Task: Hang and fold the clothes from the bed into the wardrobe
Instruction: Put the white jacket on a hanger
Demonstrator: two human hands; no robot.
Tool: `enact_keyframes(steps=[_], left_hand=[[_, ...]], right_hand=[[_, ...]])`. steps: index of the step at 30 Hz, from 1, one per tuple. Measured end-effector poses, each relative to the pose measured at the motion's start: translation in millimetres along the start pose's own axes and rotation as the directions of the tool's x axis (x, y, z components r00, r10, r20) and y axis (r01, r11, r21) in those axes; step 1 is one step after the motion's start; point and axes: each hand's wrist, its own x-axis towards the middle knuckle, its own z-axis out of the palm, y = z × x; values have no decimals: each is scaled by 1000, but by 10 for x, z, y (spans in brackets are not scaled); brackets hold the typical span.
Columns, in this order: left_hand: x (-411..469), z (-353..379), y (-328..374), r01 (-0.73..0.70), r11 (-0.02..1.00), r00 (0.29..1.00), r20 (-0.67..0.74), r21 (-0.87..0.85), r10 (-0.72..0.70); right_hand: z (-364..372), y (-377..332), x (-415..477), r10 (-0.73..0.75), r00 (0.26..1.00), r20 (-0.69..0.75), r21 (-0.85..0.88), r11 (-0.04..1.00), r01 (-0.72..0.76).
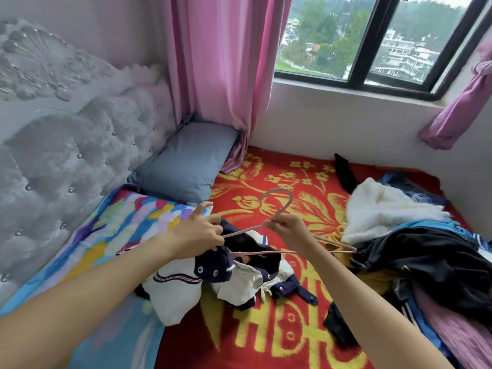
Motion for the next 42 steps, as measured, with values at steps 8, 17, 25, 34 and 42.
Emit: enact_keyframes(steps=[8, 17, 25, 34, 42], left_hand=[[93, -238, -180, 77, 997, 898, -432, -30, -83], [-26, -99, -59, 254, 954, 858, -418, -162, -299], [-725, 143, -499, 655, 21, 632, 532, -755, -563], [-383, -351, -799, 326, 190, 622, 59, -926, -781], [134, -889, -1053, 390, 603, 742, -150, -696, -653]], right_hand=[[-108, -264, 144, 108, 971, -212, 393, 919, -16], [109, -322, 62, 268, 924, -271, 612, 790, -50], [-44, -49, 80, 427, 867, -257, 702, 699, -136], [-275, 105, 126, 511, 815, -273, 758, 636, -145], [-428, -153, 180, 309, 852, -423, 637, 770, 37]])
